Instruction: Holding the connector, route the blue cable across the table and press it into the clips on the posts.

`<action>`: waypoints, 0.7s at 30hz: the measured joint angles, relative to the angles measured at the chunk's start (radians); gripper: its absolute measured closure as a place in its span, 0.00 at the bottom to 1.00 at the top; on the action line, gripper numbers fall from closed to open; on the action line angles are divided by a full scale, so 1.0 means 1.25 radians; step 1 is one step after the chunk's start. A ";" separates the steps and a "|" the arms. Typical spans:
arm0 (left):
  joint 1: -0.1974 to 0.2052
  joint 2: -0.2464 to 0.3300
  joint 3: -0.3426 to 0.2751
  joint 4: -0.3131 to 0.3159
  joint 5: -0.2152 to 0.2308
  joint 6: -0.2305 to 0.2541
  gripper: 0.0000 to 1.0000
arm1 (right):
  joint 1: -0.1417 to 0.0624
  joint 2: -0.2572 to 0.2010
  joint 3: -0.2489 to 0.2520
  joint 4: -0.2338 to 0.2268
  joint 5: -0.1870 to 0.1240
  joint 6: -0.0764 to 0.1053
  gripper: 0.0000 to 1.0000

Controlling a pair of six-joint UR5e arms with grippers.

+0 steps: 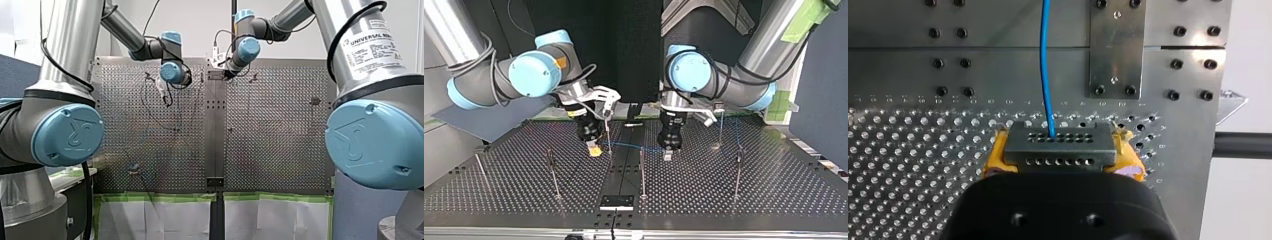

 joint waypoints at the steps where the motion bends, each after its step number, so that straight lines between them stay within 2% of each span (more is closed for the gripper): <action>1: 0.002 -0.004 0.005 0.002 0.000 -0.001 1.00 | -0.002 0.002 0.000 0.000 -0.001 -0.001 1.00; 12: 0.022 -0.014 0.024 0.010 0.015 -0.011 1.00 | -0.018 0.013 -0.013 -0.009 -0.020 0.004 1.00; 17: 0.031 -0.039 0.049 0.005 0.042 -0.020 1.00 | -0.027 0.019 -0.026 -0.009 -0.028 0.010 1.00; 21: 0.033 -0.063 0.074 -0.012 0.048 -0.022 1.00 | -0.030 0.022 -0.031 -0.009 -0.030 0.012 1.00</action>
